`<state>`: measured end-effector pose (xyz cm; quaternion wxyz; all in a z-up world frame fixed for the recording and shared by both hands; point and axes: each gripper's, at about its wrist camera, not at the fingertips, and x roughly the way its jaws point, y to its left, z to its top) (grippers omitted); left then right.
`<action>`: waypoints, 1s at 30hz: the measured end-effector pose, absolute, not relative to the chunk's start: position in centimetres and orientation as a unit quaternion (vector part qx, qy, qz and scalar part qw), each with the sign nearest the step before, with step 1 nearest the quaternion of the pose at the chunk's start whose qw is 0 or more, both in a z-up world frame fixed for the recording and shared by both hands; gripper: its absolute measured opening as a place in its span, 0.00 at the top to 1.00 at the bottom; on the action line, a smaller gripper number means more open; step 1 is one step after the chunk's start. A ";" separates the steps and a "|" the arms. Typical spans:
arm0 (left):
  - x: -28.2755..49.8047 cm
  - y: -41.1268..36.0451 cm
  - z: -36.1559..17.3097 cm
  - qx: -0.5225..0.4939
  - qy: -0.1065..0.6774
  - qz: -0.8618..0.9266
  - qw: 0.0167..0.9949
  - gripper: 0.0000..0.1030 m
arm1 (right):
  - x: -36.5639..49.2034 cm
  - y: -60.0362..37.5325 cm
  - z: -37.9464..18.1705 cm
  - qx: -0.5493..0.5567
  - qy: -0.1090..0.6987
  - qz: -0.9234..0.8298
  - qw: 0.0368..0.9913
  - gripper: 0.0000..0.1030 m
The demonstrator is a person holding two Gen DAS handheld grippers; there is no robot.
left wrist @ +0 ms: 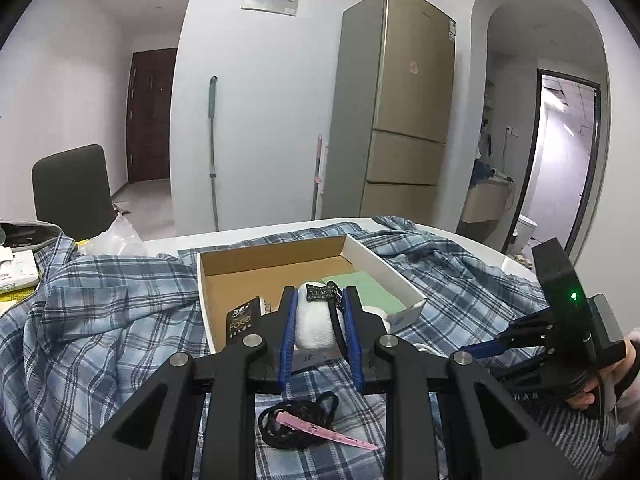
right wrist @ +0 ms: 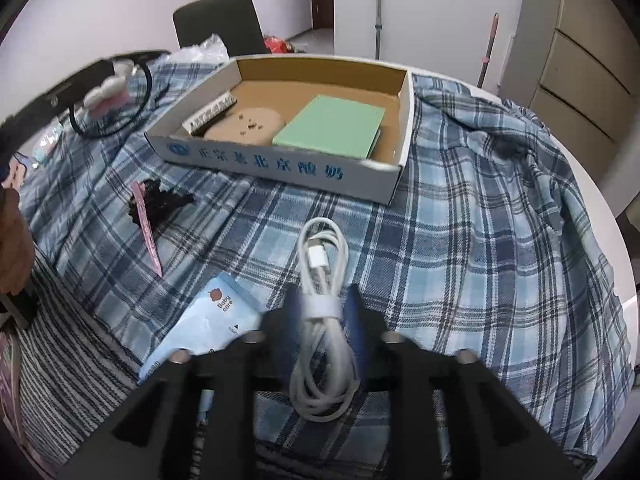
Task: Organize soft objects
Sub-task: 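Grasp the white earbuds with the left gripper while the right gripper grasps the white cable, then carry the earbuds and cable into the box and open both grippers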
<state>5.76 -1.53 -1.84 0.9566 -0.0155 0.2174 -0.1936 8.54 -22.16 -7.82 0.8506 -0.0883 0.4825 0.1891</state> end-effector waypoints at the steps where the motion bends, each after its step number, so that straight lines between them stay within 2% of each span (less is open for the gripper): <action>1: 5.8 -1.6 -2.0 -0.013 0.218 -0.190 0.957 0.77 | 8.7 -22.1 -8.1 -0.091 0.487 0.186 0.849 0.57; 4: 5.9 -1.7 -2.2 -0.012 0.222 -0.190 0.956 0.77 | 9.0 -22.0 -8.5 -0.091 0.496 0.182 0.844 0.57; 5: 6.0 -1.7 -2.2 -0.012 0.223 -0.191 0.956 0.77 | 9.0 -22.0 -8.6 -0.092 0.497 0.180 0.844 0.63; 6: 6.0 -1.7 -2.1 -0.013 0.223 -0.190 0.956 0.77 | 9.0 -22.0 -8.7 -0.095 0.498 0.178 0.843 0.77; 8: 5.9 -1.6 -2.0 -0.015 0.221 -0.184 0.958 0.77 | 8.8 -21.8 -8.8 -0.101 0.499 0.179 0.842 0.80; 22: 5.0 -1.2 -1.6 -0.018 0.190 -0.171 0.967 0.77 | 6.5 -22.1 -4.6 -0.088 0.388 0.175 0.901 0.80; 27: 4.7 -1.2 -1.5 -0.015 0.182 -0.169 0.969 0.77 | 6.8 -21.9 -2.5 -0.059 0.302 0.165 0.937 0.80; 30: 4.8 -1.1 -1.4 -0.016 0.183 -0.164 0.969 0.77 | 8.0 -20.6 -1.1 -0.053 0.279 0.157 0.946 0.80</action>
